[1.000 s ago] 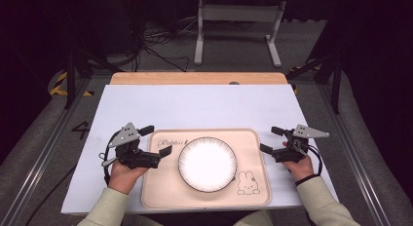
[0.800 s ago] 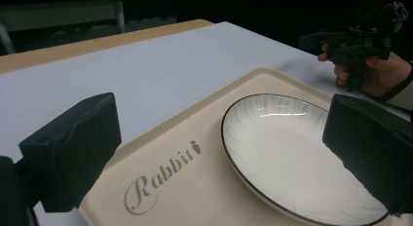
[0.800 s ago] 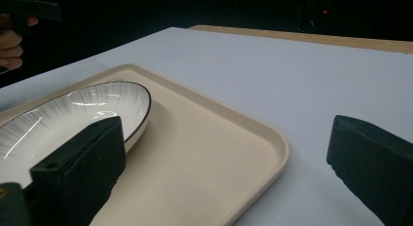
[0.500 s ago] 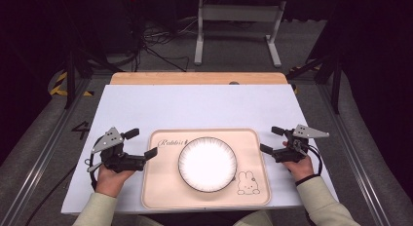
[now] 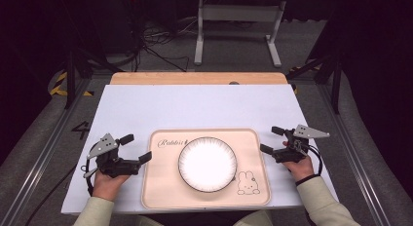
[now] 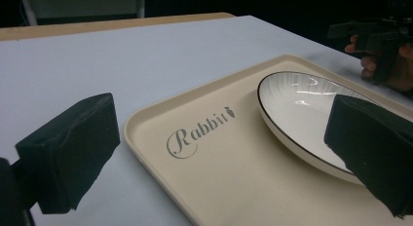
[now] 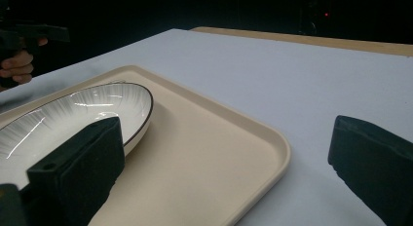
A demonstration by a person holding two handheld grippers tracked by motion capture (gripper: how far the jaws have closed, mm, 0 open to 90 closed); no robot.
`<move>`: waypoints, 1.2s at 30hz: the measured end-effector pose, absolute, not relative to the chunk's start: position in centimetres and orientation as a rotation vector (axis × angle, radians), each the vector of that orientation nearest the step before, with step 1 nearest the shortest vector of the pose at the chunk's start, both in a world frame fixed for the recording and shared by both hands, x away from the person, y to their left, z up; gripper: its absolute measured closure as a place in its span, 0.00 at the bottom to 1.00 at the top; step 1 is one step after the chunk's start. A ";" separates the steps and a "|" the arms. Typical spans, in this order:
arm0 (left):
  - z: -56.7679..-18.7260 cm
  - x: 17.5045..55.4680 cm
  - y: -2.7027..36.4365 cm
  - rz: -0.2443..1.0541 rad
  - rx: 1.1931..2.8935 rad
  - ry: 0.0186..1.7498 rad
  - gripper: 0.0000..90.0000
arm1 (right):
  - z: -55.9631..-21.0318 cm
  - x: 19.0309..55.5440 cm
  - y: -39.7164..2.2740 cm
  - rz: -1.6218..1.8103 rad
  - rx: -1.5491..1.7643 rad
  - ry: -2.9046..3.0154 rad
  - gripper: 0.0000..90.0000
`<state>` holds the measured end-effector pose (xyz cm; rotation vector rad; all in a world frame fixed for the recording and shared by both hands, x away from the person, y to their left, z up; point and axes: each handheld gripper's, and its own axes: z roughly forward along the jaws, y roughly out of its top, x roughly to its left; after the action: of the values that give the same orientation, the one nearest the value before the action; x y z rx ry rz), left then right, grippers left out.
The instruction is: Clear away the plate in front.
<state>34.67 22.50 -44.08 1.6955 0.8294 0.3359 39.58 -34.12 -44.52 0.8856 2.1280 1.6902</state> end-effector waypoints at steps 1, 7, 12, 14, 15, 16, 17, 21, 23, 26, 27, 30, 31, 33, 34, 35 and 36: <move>-44.3 34.7 22.6 0.323 1.699 0.834 0.00 | -44.5 39.6 -34.1 1.693 0.888 2.128 0.00; -45.0 35.0 22.9 0.285 1.705 0.867 0.00 | -44.5 39.6 -34.1 1.696 0.890 2.129 0.00; -45.9 35.3 23.2 0.256 1.716 0.899 0.00 | -44.5 39.6 -34.1 1.698 0.889 2.128 0.00; -46.4 35.5 23.2 0.226 1.719 0.915 0.00 | -44.5 39.6 -34.1 1.699 0.888 2.128 0.00; -46.5 35.5 23.1 0.221 1.728 0.920 0.00 | -44.5 39.6 -34.1 1.699 0.888 2.128 0.00; -46.5 35.5 23.0 0.224 1.731 0.919 0.00 | -44.5 39.6 -34.1 1.700 0.888 2.127 0.00; -46.5 35.5 23.0 0.228 1.735 0.914 0.00 | -44.5 39.6 -34.2 1.700 0.888 2.127 0.00; -46.6 35.4 22.9 0.229 1.747 0.918 0.00 | -44.5 39.6 -34.1 1.701 0.887 2.129 0.00; -46.7 35.3 22.7 0.242 1.757 0.919 0.01 | -44.5 39.6 -34.1 1.700 0.887 2.131 0.00; -46.8 35.4 22.3 0.272 1.783 0.915 0.02 | -44.6 39.6 -34.1 1.698 0.889 2.139 0.00; -46.8 35.4 22.1 0.289 1.800 0.916 0.02 | -44.6 39.7 -34.0 1.698 0.886 2.145 0.00; -46.8 35.4 21.9 0.307 1.812 0.913 0.03 | -44.7 39.8 -33.8 1.686 0.884 2.161 0.00; -46.8 35.4 22.0 0.307 1.811 0.913 0.03 | -44.8 39.8 -33.8 1.682 0.886 2.167 0.00; -46.8 35.4 22.0 0.300 1.798 0.924 0.03 | -44.8 39.8 -33.8 1.679 0.891 2.175 0.00; -46.8 35.4 22.0 0.301 1.796 0.927 0.03 | -44.8 39.9 -33.7 1.679 0.890 2.175 0.00; -46.8 35.4 22.0 0.301 1.798 0.926 0.03 | -44.8 39.9 -33.7 1.678 0.890 2.176 0.00; -46.8 35.4 22.0 0.300 1.799 0.927 0.03 | -44.9 39.9 -33.7 1.675 0.891 2.178 0.00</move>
<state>35.44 22.02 -46.83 1.7988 0.9267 0.3004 39.87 -33.73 -44.85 0.8906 2.1785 1.6753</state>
